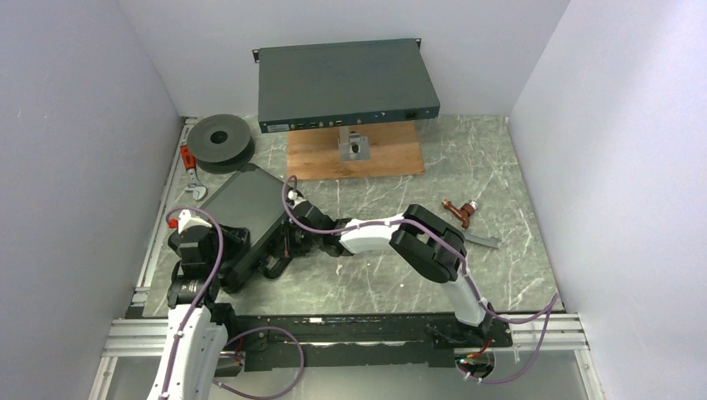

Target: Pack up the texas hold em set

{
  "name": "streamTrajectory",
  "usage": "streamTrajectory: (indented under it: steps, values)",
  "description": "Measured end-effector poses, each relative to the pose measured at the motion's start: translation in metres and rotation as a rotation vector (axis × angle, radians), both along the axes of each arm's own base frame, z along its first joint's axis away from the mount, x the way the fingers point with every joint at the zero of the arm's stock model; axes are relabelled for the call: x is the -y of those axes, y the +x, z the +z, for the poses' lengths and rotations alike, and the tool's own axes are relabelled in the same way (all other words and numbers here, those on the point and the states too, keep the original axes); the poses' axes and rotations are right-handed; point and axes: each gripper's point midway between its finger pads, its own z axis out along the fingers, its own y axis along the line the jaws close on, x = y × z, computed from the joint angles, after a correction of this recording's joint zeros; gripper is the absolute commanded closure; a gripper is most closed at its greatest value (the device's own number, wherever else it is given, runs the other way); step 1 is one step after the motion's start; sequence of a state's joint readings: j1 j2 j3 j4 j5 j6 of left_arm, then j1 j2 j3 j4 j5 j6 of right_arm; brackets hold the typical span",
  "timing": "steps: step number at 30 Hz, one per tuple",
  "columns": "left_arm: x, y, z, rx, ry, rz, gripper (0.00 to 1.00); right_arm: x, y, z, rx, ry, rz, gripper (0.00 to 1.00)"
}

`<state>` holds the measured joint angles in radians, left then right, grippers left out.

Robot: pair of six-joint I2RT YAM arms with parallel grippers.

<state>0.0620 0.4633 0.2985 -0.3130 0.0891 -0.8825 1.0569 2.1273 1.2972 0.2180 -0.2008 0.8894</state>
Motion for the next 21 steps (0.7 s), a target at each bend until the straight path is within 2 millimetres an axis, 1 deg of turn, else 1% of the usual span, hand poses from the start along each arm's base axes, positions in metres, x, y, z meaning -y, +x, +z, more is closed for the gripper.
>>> streamTrajectory:
  steps: [5,10,13,15,17,18,21]
  values:
    - [0.000,0.001,0.000,0.000,-0.001,-0.002,1.00,0.001,-0.002,-0.003,0.009,-0.024,0.000,1.00]
    - [0.001,0.000,0.002,0.004,-0.001,-0.005,1.00,0.004,-0.001,-0.002,0.045,-0.027,-0.008,1.00]
    - [0.002,-0.005,0.003,0.001,-0.003,-0.012,0.93,0.011,0.004,0.002,0.080,-0.028,-0.034,1.00]
    - [0.003,-0.009,0.004,-0.009,-0.002,-0.014,0.85,0.017,0.006,0.004,0.099,-0.034,-0.044,1.00]
    - [0.003,-0.013,0.007,-0.022,0.001,-0.019,0.80,0.022,0.007,0.007,0.115,-0.041,-0.050,1.00]
    - [0.003,-0.015,0.010,-0.029,0.010,-0.026,0.78,0.025,0.007,0.008,0.121,-0.044,-0.050,1.00]
    - [0.002,-0.024,0.014,-0.066,0.037,-0.037,0.76,0.034,0.003,0.012,0.135,-0.053,-0.044,0.99]
